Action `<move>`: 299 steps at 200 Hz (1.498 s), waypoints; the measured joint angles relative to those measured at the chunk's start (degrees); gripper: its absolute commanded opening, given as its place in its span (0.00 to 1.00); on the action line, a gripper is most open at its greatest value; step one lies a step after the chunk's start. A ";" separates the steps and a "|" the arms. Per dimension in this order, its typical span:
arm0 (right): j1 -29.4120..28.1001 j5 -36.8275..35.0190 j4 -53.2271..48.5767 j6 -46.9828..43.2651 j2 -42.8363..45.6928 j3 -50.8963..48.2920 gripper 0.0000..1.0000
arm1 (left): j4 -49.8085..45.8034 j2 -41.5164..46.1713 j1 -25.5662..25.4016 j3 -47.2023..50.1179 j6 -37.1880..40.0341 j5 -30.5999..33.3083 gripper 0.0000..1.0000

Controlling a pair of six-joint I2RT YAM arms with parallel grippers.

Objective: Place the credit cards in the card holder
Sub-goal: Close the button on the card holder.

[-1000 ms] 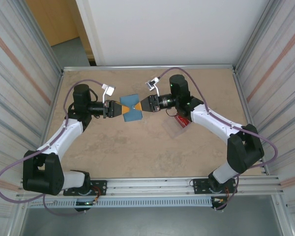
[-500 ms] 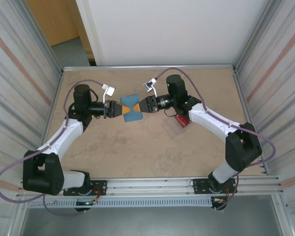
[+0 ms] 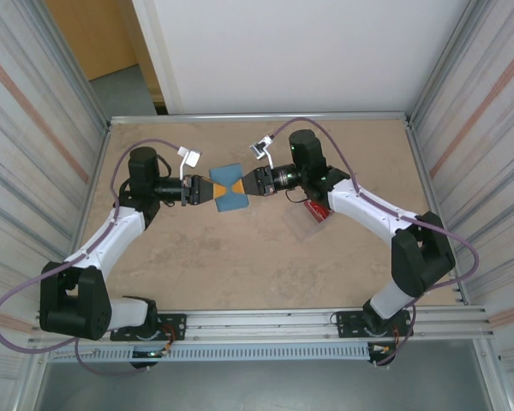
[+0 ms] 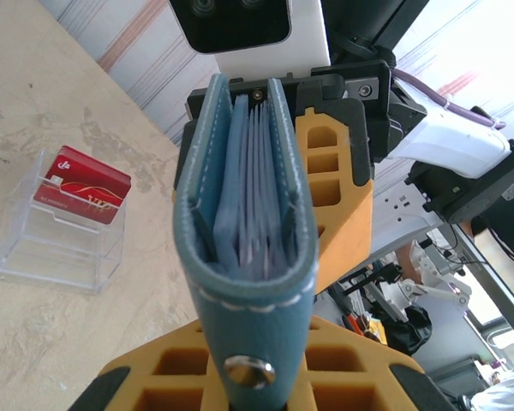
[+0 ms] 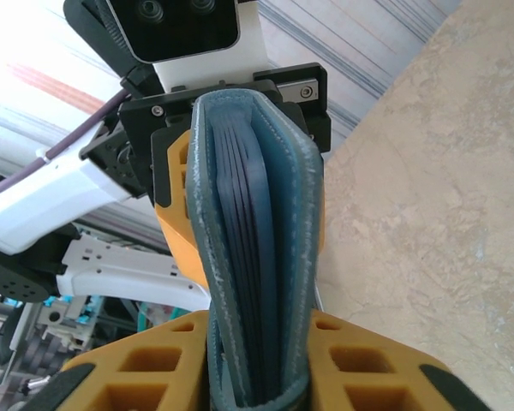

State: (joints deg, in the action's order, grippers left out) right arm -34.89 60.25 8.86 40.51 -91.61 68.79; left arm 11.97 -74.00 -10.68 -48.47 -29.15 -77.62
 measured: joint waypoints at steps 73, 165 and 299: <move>0.04 -0.28 2.01 2.75 -0.31 -0.46 0.26 | -0.15 -0.07 0.04 0.15 0.00 0.83 0.00; -1.40 -2.40 5.79 4.26 -1.16 -1.16 0.16 | 0.00 -0.07 -0.85 0.39 0.02 1.20 0.00; 2.12 -5.31 6.82 5.09 5.97 -6.23 0.62 | -0.48 -0.07 -0.70 1.03 1.14 1.88 0.00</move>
State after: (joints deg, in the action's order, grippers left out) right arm -32.77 54.94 15.68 45.60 -85.65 62.57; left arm 11.49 -74.06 -11.38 -47.44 -28.01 -75.75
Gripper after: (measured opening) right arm 0.606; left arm 0.138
